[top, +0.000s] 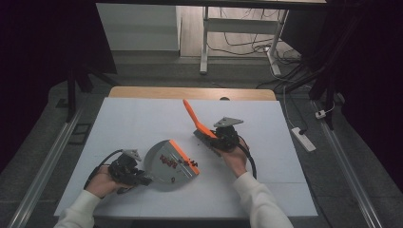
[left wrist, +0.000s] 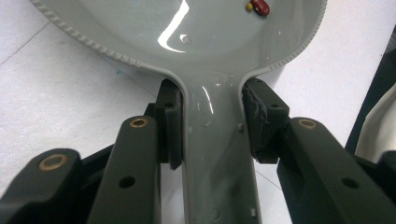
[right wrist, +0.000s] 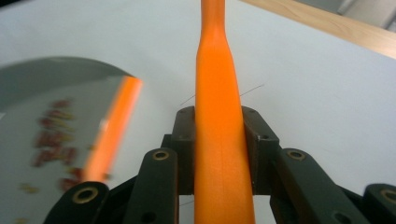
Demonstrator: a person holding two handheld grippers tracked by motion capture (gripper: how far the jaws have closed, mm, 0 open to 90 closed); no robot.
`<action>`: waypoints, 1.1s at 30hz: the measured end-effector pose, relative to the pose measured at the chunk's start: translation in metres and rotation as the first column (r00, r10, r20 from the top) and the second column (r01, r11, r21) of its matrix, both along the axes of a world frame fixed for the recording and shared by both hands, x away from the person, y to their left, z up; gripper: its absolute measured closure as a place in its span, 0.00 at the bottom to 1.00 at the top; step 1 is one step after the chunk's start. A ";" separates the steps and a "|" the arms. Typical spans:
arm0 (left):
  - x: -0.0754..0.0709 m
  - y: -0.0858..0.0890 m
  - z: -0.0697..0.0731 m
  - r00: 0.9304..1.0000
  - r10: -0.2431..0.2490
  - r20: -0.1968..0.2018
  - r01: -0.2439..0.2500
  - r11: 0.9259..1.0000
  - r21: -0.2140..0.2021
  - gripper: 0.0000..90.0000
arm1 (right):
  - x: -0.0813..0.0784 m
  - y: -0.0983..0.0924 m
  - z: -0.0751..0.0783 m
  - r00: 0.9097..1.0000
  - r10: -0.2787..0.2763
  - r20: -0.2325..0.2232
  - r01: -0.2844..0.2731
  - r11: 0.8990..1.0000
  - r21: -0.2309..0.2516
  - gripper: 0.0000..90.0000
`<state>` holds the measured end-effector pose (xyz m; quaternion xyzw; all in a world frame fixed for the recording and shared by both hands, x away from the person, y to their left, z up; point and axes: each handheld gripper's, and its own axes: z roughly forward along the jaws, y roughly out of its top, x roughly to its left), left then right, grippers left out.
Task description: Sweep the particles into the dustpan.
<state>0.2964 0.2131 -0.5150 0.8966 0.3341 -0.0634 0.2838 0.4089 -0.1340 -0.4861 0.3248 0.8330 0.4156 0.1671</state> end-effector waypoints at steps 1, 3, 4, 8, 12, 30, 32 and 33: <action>0.000 0.000 0.000 1.000 0.000 0.000 0.000 1.000 0.001 0.69 | 0.005 -0.004 -0.006 1.000 -0.022 -0.020 0.022 1.000 -0.007 0.78; 0.000 0.000 0.000 1.000 0.000 -0.001 0.000 1.000 0.000 0.69 | 0.006 -0.006 -0.009 0.999 -0.025 -0.023 0.025 1.000 0.001 0.78; 0.000 0.000 0.000 1.000 0.000 -0.001 0.000 1.000 0.001 0.69 | 0.007 -0.007 -0.009 0.999 -0.025 -0.035 0.026 1.000 0.014 0.78; 0.000 0.000 0.000 1.000 0.000 -0.001 0.000 1.000 0.001 0.69 | 0.003 0.001 -0.009 0.999 0.016 -0.045 -0.015 1.000 0.009 0.78; 0.000 0.000 0.000 1.000 -0.001 -0.001 0.001 1.000 0.000 0.69 | -0.006 0.014 -0.009 0.998 0.055 -0.037 -0.055 0.998 -0.017 0.78; 0.000 0.000 -0.001 1.000 -0.003 -0.003 0.003 1.000 0.005 0.69 | -0.034 0.054 -0.006 0.965 0.232 -0.119 -0.222 0.971 0.093 0.78; 0.000 0.000 -0.001 1.000 -0.002 -0.002 0.002 1.000 0.004 0.69 | -0.041 0.059 -0.002 0.964 0.259 -0.067 -0.254 0.964 0.078 0.78; 0.000 0.000 -0.001 1.000 -0.003 -0.003 0.003 1.000 0.003 0.69 | -0.042 0.059 0.001 0.964 0.262 -0.053 -0.257 0.963 0.082 0.78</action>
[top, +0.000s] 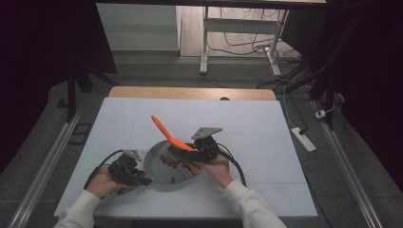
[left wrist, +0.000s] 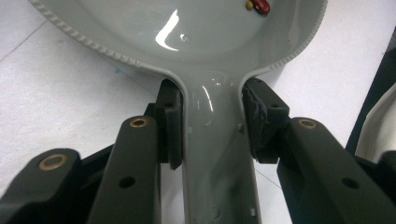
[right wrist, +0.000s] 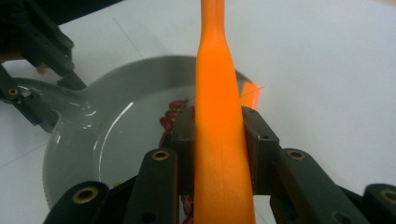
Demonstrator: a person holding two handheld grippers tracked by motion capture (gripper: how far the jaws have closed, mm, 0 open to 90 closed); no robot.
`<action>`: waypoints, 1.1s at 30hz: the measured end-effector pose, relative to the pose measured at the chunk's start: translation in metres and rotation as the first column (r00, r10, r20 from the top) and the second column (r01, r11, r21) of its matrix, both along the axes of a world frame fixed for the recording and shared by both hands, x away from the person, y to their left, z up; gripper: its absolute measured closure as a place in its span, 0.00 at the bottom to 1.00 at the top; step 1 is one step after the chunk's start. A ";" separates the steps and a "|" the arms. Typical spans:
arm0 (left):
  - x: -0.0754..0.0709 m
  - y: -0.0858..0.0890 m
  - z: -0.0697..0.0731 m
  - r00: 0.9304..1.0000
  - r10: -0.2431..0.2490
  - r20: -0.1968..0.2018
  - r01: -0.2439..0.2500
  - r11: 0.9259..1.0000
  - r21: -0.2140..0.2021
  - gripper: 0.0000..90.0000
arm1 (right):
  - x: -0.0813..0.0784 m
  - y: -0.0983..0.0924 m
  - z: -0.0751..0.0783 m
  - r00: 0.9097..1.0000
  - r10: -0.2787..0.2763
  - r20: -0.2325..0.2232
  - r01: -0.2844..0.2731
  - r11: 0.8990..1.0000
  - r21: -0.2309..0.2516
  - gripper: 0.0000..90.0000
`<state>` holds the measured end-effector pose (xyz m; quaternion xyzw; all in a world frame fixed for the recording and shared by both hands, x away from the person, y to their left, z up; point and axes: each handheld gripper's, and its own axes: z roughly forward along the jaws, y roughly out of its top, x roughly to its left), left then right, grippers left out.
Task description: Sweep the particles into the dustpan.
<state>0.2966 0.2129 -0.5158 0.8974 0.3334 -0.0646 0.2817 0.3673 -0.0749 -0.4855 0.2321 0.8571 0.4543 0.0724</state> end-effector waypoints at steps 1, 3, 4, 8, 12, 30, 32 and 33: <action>0.000 0.000 0.000 1.000 -0.001 0.000 0.001 1.000 0.000 0.69 | 0.000 -0.001 0.002 1.000 -0.004 0.006 0.004 1.000 0.007 0.78; 0.000 0.000 0.000 1.000 -0.002 -0.002 0.002 1.000 0.001 0.69 | 0.001 -0.003 0.004 1.000 -0.012 0.011 0.012 1.000 0.012 0.78; 0.000 0.000 0.000 1.000 -0.002 -0.003 0.002 1.000 0.002 0.69 | 0.003 -0.009 0.007 0.999 -0.035 0.017 0.035 0.999 0.015 0.78; 0.000 0.000 0.000 1.000 -0.002 -0.003 0.002 1.000 0.002 0.69 | 0.008 -0.018 0.008 0.996 -0.085 0.026 0.084 0.996 0.012 0.78; 0.000 0.000 -0.001 1.000 -0.003 -0.003 0.003 1.000 0.002 0.69 | 0.012 -0.026 0.007 0.993 -0.114 0.023 0.114 0.994 0.000 0.78; 0.000 0.000 -0.001 1.000 -0.001 -0.004 0.002 1.000 0.002 0.69 | 0.018 -0.026 -0.009 0.990 -0.140 -0.006 0.139 0.988 -0.074 0.78; 0.000 0.000 -0.001 1.000 -0.001 -0.004 0.001 1.000 0.001 0.69 | 0.014 -0.021 -0.010 0.992 -0.122 -0.013 0.121 0.990 -0.069 0.78; 0.000 0.000 -0.001 1.000 -0.002 -0.004 0.002 1.000 0.002 0.69 | 0.013 -0.020 -0.010 0.993 -0.115 -0.012 0.114 0.991 -0.071 0.78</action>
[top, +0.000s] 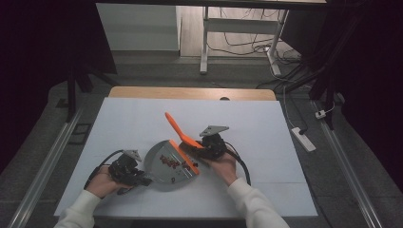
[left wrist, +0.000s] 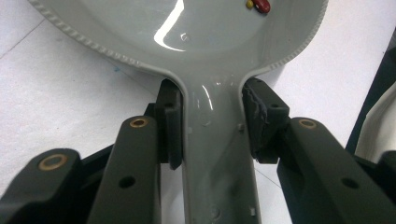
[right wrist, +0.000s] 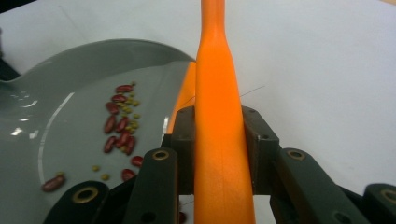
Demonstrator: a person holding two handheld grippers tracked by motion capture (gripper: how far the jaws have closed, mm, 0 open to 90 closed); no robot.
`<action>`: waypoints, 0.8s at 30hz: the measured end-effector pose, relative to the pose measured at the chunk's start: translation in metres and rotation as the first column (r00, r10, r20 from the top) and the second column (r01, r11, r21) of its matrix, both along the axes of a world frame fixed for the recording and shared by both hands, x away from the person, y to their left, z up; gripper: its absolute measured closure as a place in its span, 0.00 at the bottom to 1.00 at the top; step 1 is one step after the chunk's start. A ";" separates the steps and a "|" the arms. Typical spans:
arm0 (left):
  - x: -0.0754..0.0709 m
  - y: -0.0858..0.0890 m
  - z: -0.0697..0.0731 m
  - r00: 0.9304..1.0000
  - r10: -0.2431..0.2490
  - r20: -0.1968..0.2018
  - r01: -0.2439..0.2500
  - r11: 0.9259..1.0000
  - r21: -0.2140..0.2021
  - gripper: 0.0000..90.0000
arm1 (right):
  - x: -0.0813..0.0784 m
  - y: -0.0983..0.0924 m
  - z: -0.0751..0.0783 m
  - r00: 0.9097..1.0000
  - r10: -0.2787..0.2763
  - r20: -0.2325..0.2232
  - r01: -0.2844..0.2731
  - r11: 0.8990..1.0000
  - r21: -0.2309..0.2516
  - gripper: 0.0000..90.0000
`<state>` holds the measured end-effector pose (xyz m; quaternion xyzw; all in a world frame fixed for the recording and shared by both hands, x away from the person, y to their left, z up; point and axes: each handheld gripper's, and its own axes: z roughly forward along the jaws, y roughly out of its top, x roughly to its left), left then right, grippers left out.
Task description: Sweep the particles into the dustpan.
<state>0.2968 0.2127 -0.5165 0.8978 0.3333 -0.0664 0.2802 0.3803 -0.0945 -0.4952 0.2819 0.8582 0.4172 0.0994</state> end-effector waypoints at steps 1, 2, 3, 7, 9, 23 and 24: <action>0.000 0.000 0.000 1.000 0.000 0.000 0.000 1.000 0.001 0.69 | 0.000 0.000 0.000 1.000 0.000 0.000 0.000 1.000 0.000 0.78; 0.000 0.000 0.000 1.000 0.000 -0.001 0.000 1.000 0.001 0.69 | -0.001 0.002 0.000 1.000 0.006 -0.004 -0.006 1.000 0.003 0.78; 0.000 0.000 0.000 1.000 -0.001 -0.002 0.001 1.000 0.001 0.69 | -0.003 0.003 0.000 1.000 0.012 -0.006 -0.012 1.000 0.006 0.78; 0.000 0.000 0.000 1.000 -0.001 -0.002 0.001 1.000 0.001 0.69 | -0.007 0.008 0.003 0.998 0.051 -0.035 -0.049 0.997 0.059 0.78; 0.000 0.000 0.000 1.000 -0.001 -0.002 0.001 1.000 0.001 0.69 | -0.008 0.009 0.003 0.997 0.061 -0.042 -0.059 0.996 0.067 0.78; 0.000 0.000 0.001 1.000 0.002 0.001 -0.002 1.000 -0.004 0.69 | -0.007 -0.017 0.014 0.999 -0.038 0.029 0.037 0.998 0.041 0.78; 0.000 0.001 0.001 1.000 0.002 0.001 -0.002 1.000 -0.004 0.69 | -0.010 -0.022 0.011 0.999 -0.047 0.028 0.047 0.999 0.017 0.78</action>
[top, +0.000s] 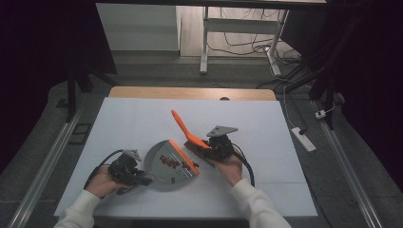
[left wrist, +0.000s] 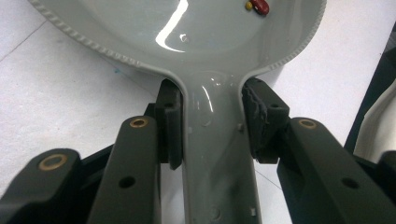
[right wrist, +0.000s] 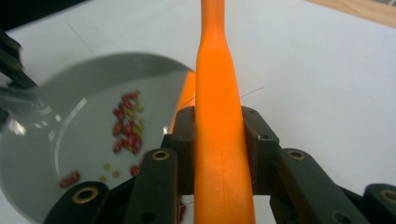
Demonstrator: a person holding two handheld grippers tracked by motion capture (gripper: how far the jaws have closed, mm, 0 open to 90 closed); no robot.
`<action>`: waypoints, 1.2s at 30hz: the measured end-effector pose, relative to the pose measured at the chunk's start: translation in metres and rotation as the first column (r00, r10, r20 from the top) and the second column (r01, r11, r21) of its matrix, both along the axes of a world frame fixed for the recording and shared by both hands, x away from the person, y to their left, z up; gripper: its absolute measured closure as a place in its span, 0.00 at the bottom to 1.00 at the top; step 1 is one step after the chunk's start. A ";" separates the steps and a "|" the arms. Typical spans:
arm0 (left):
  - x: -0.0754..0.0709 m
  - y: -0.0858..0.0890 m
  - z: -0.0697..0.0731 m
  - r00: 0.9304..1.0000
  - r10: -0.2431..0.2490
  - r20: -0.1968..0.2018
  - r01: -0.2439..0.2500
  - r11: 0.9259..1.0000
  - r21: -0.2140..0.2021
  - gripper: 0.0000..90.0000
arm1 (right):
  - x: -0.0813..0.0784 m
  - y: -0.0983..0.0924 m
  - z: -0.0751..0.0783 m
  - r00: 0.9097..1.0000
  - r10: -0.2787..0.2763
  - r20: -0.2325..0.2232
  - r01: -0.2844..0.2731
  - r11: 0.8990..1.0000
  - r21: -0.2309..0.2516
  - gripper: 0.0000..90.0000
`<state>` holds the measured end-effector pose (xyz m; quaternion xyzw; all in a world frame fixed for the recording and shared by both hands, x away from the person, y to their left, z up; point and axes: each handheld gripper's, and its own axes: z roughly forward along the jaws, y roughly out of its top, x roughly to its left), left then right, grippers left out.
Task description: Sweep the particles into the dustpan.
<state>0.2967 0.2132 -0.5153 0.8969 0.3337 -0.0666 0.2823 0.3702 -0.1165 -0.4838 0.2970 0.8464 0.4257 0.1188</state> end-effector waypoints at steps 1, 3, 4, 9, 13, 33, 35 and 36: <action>0.000 0.000 0.000 1.000 0.000 0.000 0.000 1.000 0.000 0.69 | 0.000 0.000 0.000 1.000 0.000 0.000 0.000 1.000 0.000 0.78; 0.000 0.000 0.000 1.000 0.000 0.001 0.000 1.000 -0.001 0.69 | -0.002 -0.004 -0.003 1.000 -0.010 -0.005 0.010 1.000 -0.017 0.78; 0.000 0.000 0.000 1.000 -0.001 0.001 0.001 1.000 -0.002 0.69 | -0.003 -0.006 -0.004 1.000 -0.015 -0.008 0.015 1.000 -0.023 0.78; 0.000 0.000 0.000 1.000 0.000 0.001 0.000 1.000 0.000 0.69 | -0.006 -0.007 -0.009 1.000 -0.018 -0.013 0.017 0.999 -0.029 0.78; 0.000 0.000 0.000 1.000 0.002 0.001 -0.002 1.000 -0.002 0.69 | -0.012 -0.001 -0.010 1.000 0.002 -0.016 -0.003 1.000 -0.022 0.78; 0.000 0.000 0.000 1.000 0.002 0.004 -0.002 1.000 0.001 0.69 | -0.035 0.014 0.007 0.995 0.097 0.011 -0.097 0.993 0.064 0.78; 0.000 0.000 -0.001 1.000 0.004 0.006 -0.004 1.000 -0.001 0.69 | -0.029 0.002 0.012 0.998 0.056 0.021 -0.057 0.995 0.080 0.78; -0.001 0.000 0.000 1.000 0.004 0.008 -0.004 1.000 -0.002 0.69 | -0.027 -0.001 0.013 0.999 0.044 0.022 -0.046 0.995 0.084 0.78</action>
